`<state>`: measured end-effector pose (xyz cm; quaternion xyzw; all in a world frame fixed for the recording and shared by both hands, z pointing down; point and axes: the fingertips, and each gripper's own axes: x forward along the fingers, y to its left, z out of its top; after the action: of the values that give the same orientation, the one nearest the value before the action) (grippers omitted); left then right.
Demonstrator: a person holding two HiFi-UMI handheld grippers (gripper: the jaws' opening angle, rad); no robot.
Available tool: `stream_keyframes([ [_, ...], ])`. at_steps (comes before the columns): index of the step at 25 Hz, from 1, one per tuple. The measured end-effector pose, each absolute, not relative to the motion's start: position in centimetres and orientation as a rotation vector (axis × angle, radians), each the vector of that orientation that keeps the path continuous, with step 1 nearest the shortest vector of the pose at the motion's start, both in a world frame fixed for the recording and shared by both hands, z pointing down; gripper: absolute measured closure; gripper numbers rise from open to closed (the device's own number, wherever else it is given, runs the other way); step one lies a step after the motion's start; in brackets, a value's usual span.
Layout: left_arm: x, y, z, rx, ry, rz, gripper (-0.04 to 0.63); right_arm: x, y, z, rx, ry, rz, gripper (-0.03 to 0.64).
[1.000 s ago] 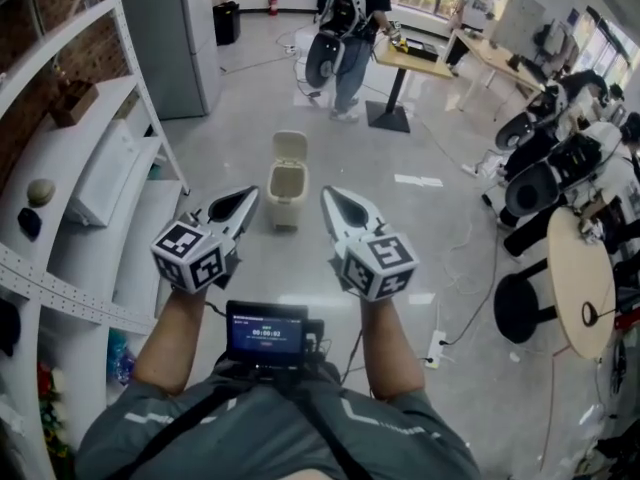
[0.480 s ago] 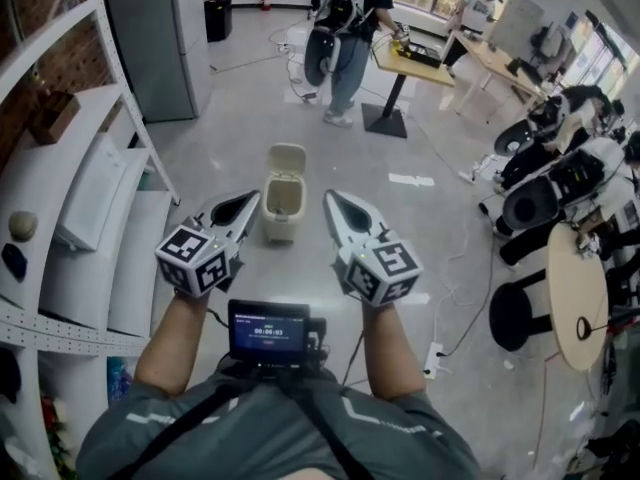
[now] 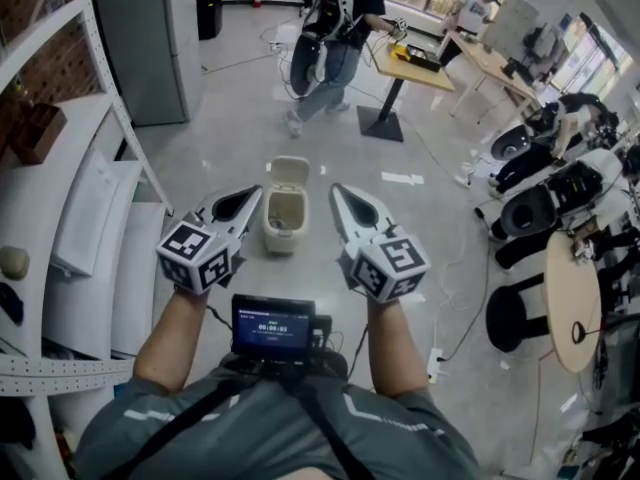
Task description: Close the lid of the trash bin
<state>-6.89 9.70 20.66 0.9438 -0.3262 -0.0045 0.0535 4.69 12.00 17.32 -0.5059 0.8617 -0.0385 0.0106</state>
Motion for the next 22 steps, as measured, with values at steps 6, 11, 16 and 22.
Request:
stream_keyframes([
  [6, -7.6, 6.5, 21.0, 2.860, -0.989, -0.025, 0.592, 3.8, 8.8, 18.0, -1.608, 2.699, -0.110, 0.606],
  [11, -6.5, 4.1, 21.7, 2.850, -0.986, 0.000, 0.594, 4.9, 5.9, 18.9, -1.589, 2.687, -0.157, 0.606],
  [16, -5.4, -0.2, 21.9, 2.827, -1.038, 0.010, 0.594, 6.0, 1.7, 19.1, -1.530, 2.720, -0.151, 0.606],
  [22, -2.8, -5.2, 21.2, 2.809, -1.093, 0.027, 0.594, 8.7, -3.1, 18.6, -1.479, 2.753, -0.135, 0.606],
])
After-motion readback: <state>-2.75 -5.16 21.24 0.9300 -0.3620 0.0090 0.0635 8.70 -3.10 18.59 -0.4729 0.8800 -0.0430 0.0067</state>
